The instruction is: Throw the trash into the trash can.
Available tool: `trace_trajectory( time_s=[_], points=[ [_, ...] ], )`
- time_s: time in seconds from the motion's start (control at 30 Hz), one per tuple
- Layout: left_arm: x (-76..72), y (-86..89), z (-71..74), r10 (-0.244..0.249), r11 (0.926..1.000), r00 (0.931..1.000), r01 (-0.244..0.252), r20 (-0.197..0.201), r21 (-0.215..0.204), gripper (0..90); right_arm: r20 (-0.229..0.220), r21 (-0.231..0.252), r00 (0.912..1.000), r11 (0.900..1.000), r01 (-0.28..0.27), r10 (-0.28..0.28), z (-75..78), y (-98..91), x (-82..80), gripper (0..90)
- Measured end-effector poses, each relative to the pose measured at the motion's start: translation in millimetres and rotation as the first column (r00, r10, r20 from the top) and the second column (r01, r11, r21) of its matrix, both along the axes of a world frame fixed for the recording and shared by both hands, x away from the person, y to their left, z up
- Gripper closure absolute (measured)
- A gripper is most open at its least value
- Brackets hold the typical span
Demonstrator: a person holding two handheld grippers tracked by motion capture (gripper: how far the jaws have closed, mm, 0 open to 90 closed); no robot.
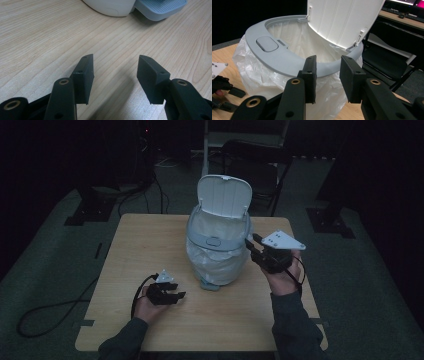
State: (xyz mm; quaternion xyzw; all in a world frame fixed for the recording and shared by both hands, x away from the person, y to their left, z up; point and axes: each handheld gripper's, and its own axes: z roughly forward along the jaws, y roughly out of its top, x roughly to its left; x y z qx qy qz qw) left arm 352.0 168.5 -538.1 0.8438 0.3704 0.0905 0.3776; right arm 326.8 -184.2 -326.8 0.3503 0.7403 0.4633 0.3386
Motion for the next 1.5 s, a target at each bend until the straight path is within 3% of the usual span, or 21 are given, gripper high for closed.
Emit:
trace_trajectory(
  time_s=[0.37,0.77,0.93,1.5],
  points=[
    [-1.4,-2.6,0.8,-0.009,1.0,1.0,0.009,-0.002,0.002,50.1,-0.019,-0.006,0.9997,0.9999,0.013,-0.013,-5.7,-8.0,2.8,65.2],
    [-3.6,-5.9,10.6,-0.028,0.9981,0.9995,0.029,0.016,-0.054,51.2,-0.049,0.009,0.9982,0.9994,0.034,-0.034,-10.0,-19.3,12.7,63.8],
    [-4.7,-14.2,17.5,-0.052,0.9971,0.9981,0.053,0.035,-0.054,51.2,-0.084,0.026,0.9958,0.9989,0.04,-0.038,-15.9,-24.8,21.5,63.1],
    [-4.6,-35.2,23.0,-0.107,0.9922,0.993,0.11,0.051,-0.058,51.2,-0.13,0.033,0.9898,0.9974,0.064,-0.059,-28.2,-33.6,37.0,61.2]
  ],
)
